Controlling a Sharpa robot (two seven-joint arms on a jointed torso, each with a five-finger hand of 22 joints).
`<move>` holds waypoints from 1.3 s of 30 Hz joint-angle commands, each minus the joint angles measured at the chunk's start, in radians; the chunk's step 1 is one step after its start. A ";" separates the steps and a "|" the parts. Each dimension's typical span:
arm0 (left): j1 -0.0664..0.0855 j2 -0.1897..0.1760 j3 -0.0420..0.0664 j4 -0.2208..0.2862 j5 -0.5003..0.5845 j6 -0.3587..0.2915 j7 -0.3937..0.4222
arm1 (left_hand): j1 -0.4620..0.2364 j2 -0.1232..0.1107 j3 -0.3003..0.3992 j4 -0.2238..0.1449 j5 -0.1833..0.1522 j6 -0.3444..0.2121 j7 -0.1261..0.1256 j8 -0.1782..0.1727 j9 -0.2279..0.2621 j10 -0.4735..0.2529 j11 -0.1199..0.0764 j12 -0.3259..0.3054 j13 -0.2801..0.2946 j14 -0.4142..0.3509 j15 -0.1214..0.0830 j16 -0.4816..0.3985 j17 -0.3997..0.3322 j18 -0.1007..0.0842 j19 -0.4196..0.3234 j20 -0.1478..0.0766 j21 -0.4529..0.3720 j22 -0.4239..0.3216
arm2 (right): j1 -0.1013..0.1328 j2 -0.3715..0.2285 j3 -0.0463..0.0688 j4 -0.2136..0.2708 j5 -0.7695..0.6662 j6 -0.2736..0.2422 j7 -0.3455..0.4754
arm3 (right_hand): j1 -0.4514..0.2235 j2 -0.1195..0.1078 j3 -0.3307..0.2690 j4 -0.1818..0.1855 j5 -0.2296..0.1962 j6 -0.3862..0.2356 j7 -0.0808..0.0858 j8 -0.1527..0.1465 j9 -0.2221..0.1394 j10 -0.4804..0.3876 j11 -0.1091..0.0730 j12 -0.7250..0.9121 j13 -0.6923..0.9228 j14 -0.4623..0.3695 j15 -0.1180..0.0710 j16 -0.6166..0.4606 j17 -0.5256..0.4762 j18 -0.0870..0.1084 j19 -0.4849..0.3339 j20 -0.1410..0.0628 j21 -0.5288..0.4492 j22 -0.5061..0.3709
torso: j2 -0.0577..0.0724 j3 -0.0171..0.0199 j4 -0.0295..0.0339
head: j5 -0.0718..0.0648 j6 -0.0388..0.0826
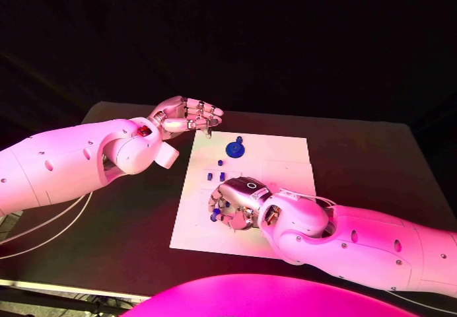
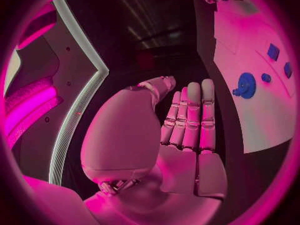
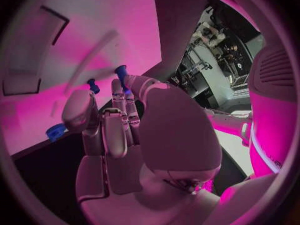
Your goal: Assemble the parts on the task board
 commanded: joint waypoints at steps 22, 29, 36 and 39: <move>0.000 0.000 0.000 0.000 0.005 0.023 -0.003 | -0.001 0.010 -0.004 -0.006 0.006 -0.010 0.001 0.000 -0.002 -0.009 -0.002 0.006 -0.003 0.002 0.004 -0.011 -0.002 0.015 0.004 0.002 -0.008 -0.002 | -0.006 -0.025 -0.011 0.007 0.042 -0.165 0.079 | 0.036 -0.010 -0.375 0.069 0.015 -0.171 0.042 -0.136 0.027 -0.397 0.055 0.085 0.006 -0.063 0.066 -0.089 -0.194 0.058 -0.157 0.067 -0.476 -0.034 | -0.001 0.0013 -0.0010 | -0.005 0.005; 0.000 0.000 0.000 -0.002 0.005 0.024 -0.003 | 0.000 0.010 -0.004 -0.006 0.006 -0.010 0.001 0.000 -0.002 -0.010 -0.002 0.006 -0.003 0.002 0.005 -0.011 -0.002 0.015 0.004 0.002 -0.008 -0.002 | -0.003 -0.085 -0.001 0.058 0.099 -0.240 0.120 | 0.080 -0.016 -0.498 0.141 0.019 -0.188 0.033 -0.153 0.022 -0.448 0.058 0.163 0.012 -0.066 0.069 -0.083 -0.204 0.060 -0.150 0.068 -0.493 -0.041 | -0.001 0.0007 -0.0015 | -0.012 0.011; -0.001 0.000 -0.001 -0.002 0.005 0.026 -0.002 | -0.001 0.010 -0.004 -0.006 0.006 -0.010 0.001 0.000 -0.003 -0.010 -0.002 0.007 -0.003 0.002 0.005 -0.011 -0.002 0.015 0.004 0.002 -0.008 -0.002 | 0.036 -0.222 0.018 0.127 0.295 -0.252 0.149 | 0.099 0.026 -0.470 0.134 0.011 -0.158 0.055 -0.145 0.023 -0.353 0.038 0.257 0.026 -0.023 0.050 -0.048 -0.144 0.043 -0.085 0.052 -0.358 -0.003 | -0.002 -0.0002 -0.0016 | -0.036 0.016; -0.001 -0.001 -0.001 -0.001 0.006 0.025 -0.001 | -0.002 0.010 -0.004 -0.006 0.006 -0.010 0.002 0.000 -0.003 -0.010 -0.001 0.007 -0.003 0.002 0.005 -0.012 -0.002 0.015 0.004 0.002 -0.008 -0.002 | 0.059 -0.284 0.022 0.142 0.399 -0.241 0.133 | 0.060 0.044 -0.446 0.137 0.010 -0.127 0.056 -0.131 0.022 -0.211 0.023 0.301 0.034 0.002 0.038 -0.035 -0.110 0.031 -0.046 0.041 -0.274 0.022 | -0.004 -0.0009 -0.0031 | -0.051 0.018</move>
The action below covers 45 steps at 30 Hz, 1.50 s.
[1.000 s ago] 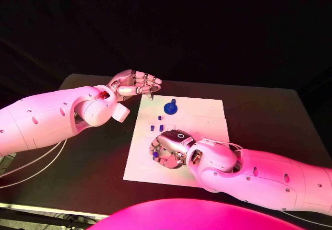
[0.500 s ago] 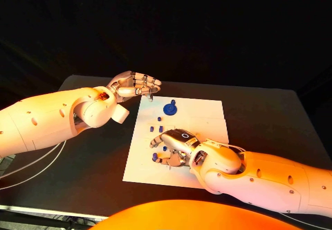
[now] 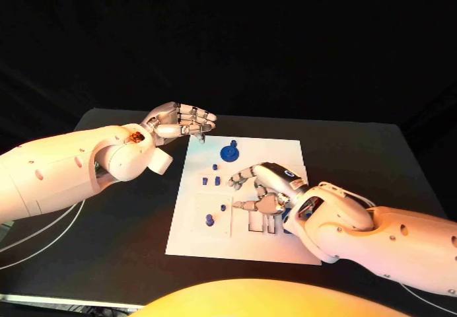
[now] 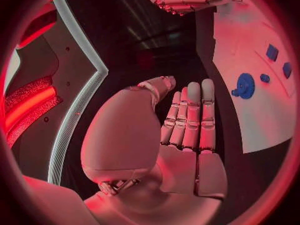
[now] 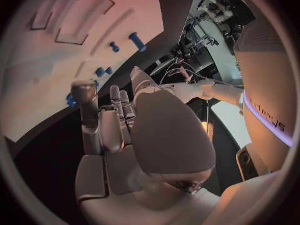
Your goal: Assemble the parts on the task board
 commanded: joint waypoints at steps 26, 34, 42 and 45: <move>-0.004 -0.009 -0.008 0.015 0.007 0.012 0.014 | -0.004 0.010 -0.003 -0.002 0.005 -0.006 0.005 0.000 -0.002 -0.006 0.002 0.008 -0.002 0.002 0.005 -0.005 -0.001 0.014 0.004 0.003 -0.005 -0.002 | -0.002 -0.313 -0.007 0.108 0.205 0.168 -0.286 | -0.318 0.030 -0.177 0.007 -0.003 -0.005 -0.079 0.329 0.096 0.512 -0.091 0.993 1.261 0.095 -0.068 0.168 0.369 -0.080 0.131 -0.064 0.434 0.168 | -0.012 -0.0051 -0.0078 | -0.063 -0.004; -0.005 -0.014 -0.008 0.018 0.008 0.012 0.014 | -0.004 0.010 -0.003 -0.002 0.005 -0.006 0.005 0.000 -0.002 -0.006 0.002 0.008 -0.002 0.002 0.005 -0.005 -0.001 0.014 0.004 0.003 -0.005 -0.002 | -0.034 -0.288 -0.008 0.099 0.165 0.177 -0.334 | -0.344 0.027 -0.196 0.007 -0.002 -0.004 -0.081 0.339 0.093 0.526 -0.093 1.005 1.288 0.098 -0.069 0.175 0.388 -0.083 0.135 -0.065 0.455 0.174 | -0.011 -0.0084 -0.0009 | -0.068 -0.004; -0.005 -0.015 -0.008 0.019 0.008 0.021 0.012 | -0.007 0.009 -0.004 -0.001 0.005 -0.006 0.005 0.000 -0.002 -0.007 0.003 0.009 -0.002 0.002 0.006 -0.005 -0.001 0.014 0.004 0.003 -0.005 -0.002 | -0.045 -0.251 -0.008 0.077 0.145 0.191 -0.373 | -0.360 0.029 -0.206 0.007 -0.001 0.000 -0.083 0.347 0.092 0.536 -0.094 1.014 1.305 0.100 -0.070 0.179 0.400 -0.085 0.138 -0.066 0.467 0.177 | -0.009 -0.0101 0.0061 | -0.071 -0.004; -0.005 -0.016 -0.008 0.020 0.008 0.025 0.012 | -0.008 0.009 -0.005 0.000 0.005 -0.007 0.005 0.000 -0.002 -0.007 0.003 0.009 -0.003 0.003 0.006 -0.005 -0.001 0.014 0.004 0.003 -0.006 -0.003 | -0.050 -0.238 -0.008 0.063 0.137 0.199 -0.382 | -0.365 0.030 -0.209 0.007 0.000 0.000 -0.083 0.350 0.091 0.536 -0.095 1.014 1.305 0.101 -0.070 0.180 0.401 -0.085 0.138 -0.066 0.467 0.177 | -0.009 -0.0113 0.0090 | -0.074 -0.005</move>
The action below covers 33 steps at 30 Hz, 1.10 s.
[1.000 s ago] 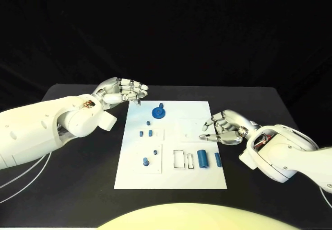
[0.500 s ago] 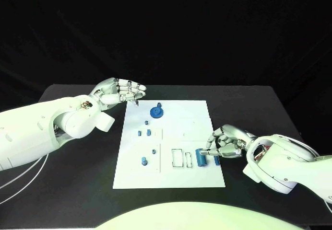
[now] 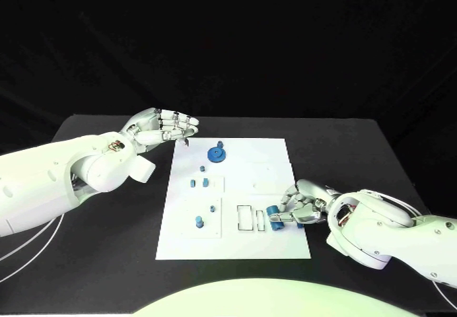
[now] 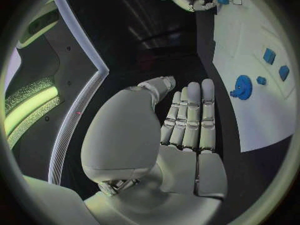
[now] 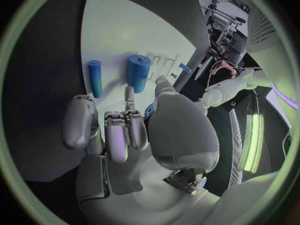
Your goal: Assemble the parts on the task board
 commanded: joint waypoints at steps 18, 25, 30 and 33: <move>0.000 -0.004 0.000 0.003 0.006 0.027 0.010 | -0.006 0.005 -0.005 0.001 0.005 -0.007 0.005 0.000 -0.001 -0.008 0.003 0.004 -0.001 0.003 0.006 -0.005 -0.001 0.014 0.004 0.004 -0.007 -0.001 | -0.039 0.064 -0.003 -0.066 -0.128 0.125 -0.065 | 0.018 0.008 0.003 -0.003 0.006 0.015 -0.007 0.019 -0.003 0.013 -0.005 0.001 0.111 0.094 -0.007 0.006 0.212 -0.012 0.028 -0.007 0.006 0.177 | 0.003 -0.0061 0.0163 | -0.016 -0.005; 0.000 -0.005 0.000 0.003 0.006 0.027 0.009 | -0.006 0.005 -0.005 0.001 0.005 -0.007 0.005 0.000 -0.001 -0.008 0.003 0.004 -0.001 0.003 0.006 -0.005 -0.001 0.014 0.004 0.004 -0.007 -0.001 | -0.042 0.068 -0.003 -0.066 -0.131 0.120 -0.068 | 0.100 0.023 0.031 -0.006 0.003 0.022 -0.012 0.034 -0.009 0.020 -0.010 0.004 0.126 0.095 -0.010 0.009 0.220 -0.013 0.030 -0.011 0.017 0.179 | 0.003 -0.0080 0.0201 | -0.022 -0.002; 0.000 -0.005 0.000 0.003 0.006 0.028 0.009 | -0.006 0.005 -0.005 0.001 0.005 -0.007 0.005 0.000 -0.001 -0.008 0.003 0.004 -0.001 0.003 0.006 -0.005 -0.001 0.014 0.004 0.004 -0.007 -0.001 | -0.043 0.066 -0.003 -0.064 -0.124 0.097 -0.069 | 0.121 0.031 0.041 -0.008 0.002 0.032 -0.015 0.041 -0.010 0.024 -0.013 0.006 0.131 0.096 -0.012 0.011 0.224 -0.015 0.032 -0.012 0.027 0.181 | 0.004 -0.0091 0.0233 | -0.025 -0.001; 0.000 -0.004 0.000 0.003 0.006 0.027 0.009 | -0.006 0.005 -0.005 0.001 0.005 -0.007 0.005 0.000 -0.001 -0.008 0.003 0.004 -0.001 0.003 0.006 -0.005 -0.001 0.014 0.004 0.004 -0.007 -0.001 | -0.043 0.062 -0.003 -0.061 -0.103 0.080 -0.068 | 0.127 0.036 0.045 -0.007 0.002 0.037 -0.017 0.044 -0.011 0.025 -0.014 0.006 0.132 0.096 -0.013 0.011 0.225 -0.015 0.032 -0.013 0.030 0.182 | 0.004 -0.0094 0.0248 | -0.027 0.001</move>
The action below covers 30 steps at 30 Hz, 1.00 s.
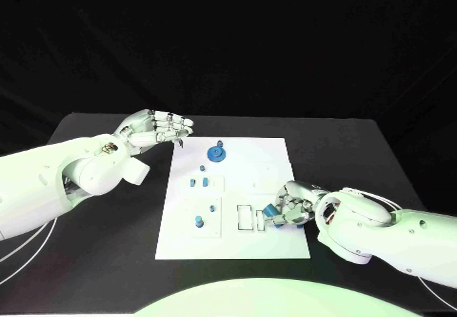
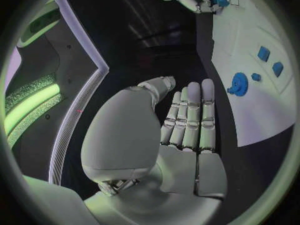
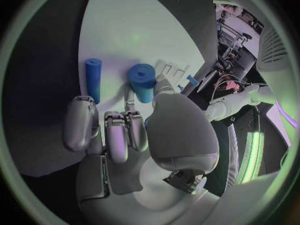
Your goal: Assemble the parts on the task board
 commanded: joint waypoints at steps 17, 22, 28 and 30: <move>0.000 0.005 0.000 0.000 0.006 0.018 0.009 | -0.008 0.006 -0.006 0.003 0.006 -0.007 0.005 0.001 -0.002 -0.005 -0.001 0.006 -0.002 0.003 0.006 -0.006 0.000 0.014 0.004 0.004 -0.009 -0.003 | 0.077 -0.031 -0.008 0.079 0.318 -0.069 0.009 | -0.004 0.068 0.007 0.003 0.004 0.053 -0.025 0.028 -0.152 0.028 -0.028 0.007 0.145 0.098 -0.023 0.007 0.232 -0.018 0.037 -0.020 0.029 0.186 | 0.002 -0.0040 0.0114 | -0.014 0.003; 0.000 0.005 0.000 0.001 0.006 0.017 0.009 | -0.008 0.007 -0.006 0.002 0.006 -0.007 0.005 0.001 -0.002 -0.005 -0.001 0.007 -0.002 0.003 0.006 -0.006 0.000 0.015 0.004 0.004 -0.010 -0.004 | 0.085 -0.015 -0.008 0.081 0.350 -0.050 0.011 | -0.004 0.071 0.008 0.002 0.004 0.055 -0.026 0.029 -0.152 0.030 -0.029 0.007 0.147 0.098 -0.024 0.007 0.232 -0.018 0.037 -0.020 0.030 0.187 | 0.002 -0.0060 0.0121 | -0.013 0.002; 0.000 0.006 0.000 0.003 0.007 0.017 0.010 | -0.008 0.007 -0.006 0.002 0.006 -0.007 0.005 0.001 -0.002 -0.005 -0.001 0.007 -0.002 0.003 0.006 -0.006 0.000 0.015 0.004 0.004 -0.010 -0.004 | 0.080 0.021 -0.010 0.069 0.350 -0.031 0.013 | -0.023 0.074 0.000 0.004 0.002 0.060 -0.028 0.029 -0.154 0.031 -0.031 0.007 0.149 0.097 -0.026 0.007 0.231 -0.018 0.037 -0.022 0.029 0.186 | 0.002 -0.0062 0.0142 | -0.012 0.003; 0.000 0.007 0.000 0.003 0.007 0.017 0.010 | -0.008 0.007 -0.006 0.002 0.006 -0.007 0.005 0.001 -0.002 -0.005 -0.001 0.007 -0.002 0.003 0.006 -0.006 0.000 0.015 0.004 0.004 -0.010 -0.004 | 0.076 0.034 -0.010 0.063 0.343 -0.026 0.011 | -0.031 0.075 -0.004 0.004 0.002 0.061 -0.028 0.029 -0.154 0.031 -0.031 0.006 0.148 0.098 -0.026 0.007 0.232 -0.018 0.036 -0.023 0.028 0.186 | 0.003 -0.0059 0.0148 | -0.012 0.002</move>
